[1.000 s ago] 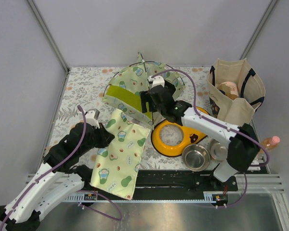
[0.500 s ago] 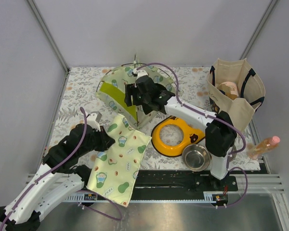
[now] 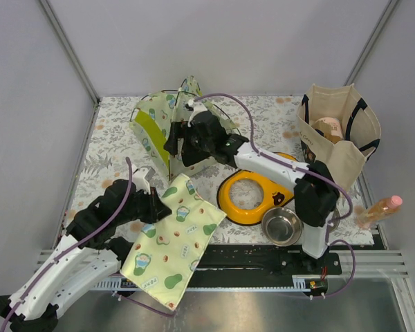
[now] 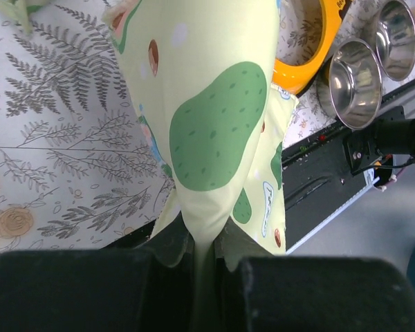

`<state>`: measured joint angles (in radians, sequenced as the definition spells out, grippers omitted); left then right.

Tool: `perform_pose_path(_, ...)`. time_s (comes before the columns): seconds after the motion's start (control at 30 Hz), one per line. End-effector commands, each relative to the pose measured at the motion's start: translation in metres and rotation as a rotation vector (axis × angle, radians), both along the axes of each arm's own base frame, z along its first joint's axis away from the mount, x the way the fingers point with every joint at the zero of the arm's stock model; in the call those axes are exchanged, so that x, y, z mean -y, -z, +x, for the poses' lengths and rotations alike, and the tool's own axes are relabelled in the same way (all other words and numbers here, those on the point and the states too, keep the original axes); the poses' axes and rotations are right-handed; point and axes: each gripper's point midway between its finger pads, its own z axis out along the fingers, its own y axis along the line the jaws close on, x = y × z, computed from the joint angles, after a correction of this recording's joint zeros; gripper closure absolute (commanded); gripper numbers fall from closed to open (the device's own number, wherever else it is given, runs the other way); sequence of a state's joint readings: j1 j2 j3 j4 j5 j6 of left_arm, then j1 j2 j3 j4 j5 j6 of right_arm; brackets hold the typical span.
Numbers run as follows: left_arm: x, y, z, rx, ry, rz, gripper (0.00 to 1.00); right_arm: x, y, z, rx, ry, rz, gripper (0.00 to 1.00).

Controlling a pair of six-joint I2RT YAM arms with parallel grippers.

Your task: Set up the pet tent

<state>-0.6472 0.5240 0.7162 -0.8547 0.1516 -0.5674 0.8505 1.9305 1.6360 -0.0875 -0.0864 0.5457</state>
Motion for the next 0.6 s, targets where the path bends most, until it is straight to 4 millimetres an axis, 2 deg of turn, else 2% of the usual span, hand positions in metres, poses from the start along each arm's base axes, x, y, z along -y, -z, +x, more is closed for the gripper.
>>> perform_pose_path(0.0,0.022,-0.013,0.004,0.052,0.086,-0.086,1.00,0.078,-0.040,0.003,0.173,0.187,-0.120,0.04)
perform_pose_path(0.07,0.027,-0.012,0.005,0.043,0.102,-0.100,1.00,0.109,-0.041,0.007,0.224,0.228,-0.181,0.05)
perform_pose_path(0.13,0.032,-0.013,0.006,0.039,0.115,-0.111,1.00,0.138,-0.040,0.019,0.266,0.268,-0.254,0.07)
perform_pose_path(0.2,0.035,-0.013,0.007,0.034,0.120,-0.119,1.00,0.160,-0.038,0.035,0.313,0.261,-0.340,0.08)
perform_pose_path(0.3,0.038,-0.013,0.008,0.034,0.126,-0.128,1.00,0.179,-0.029,0.064,0.347,0.204,-0.428,0.08)
perform_pose_path(0.47,0.040,-0.011,0.010,0.025,0.129,-0.125,1.00,0.173,-0.003,0.104,0.384,0.014,-0.492,0.07)
perform_pose_path(0.57,0.041,-0.010,0.010,0.016,0.129,-0.123,1.00,0.169,0.005,0.121,0.415,-0.059,-0.520,0.06)
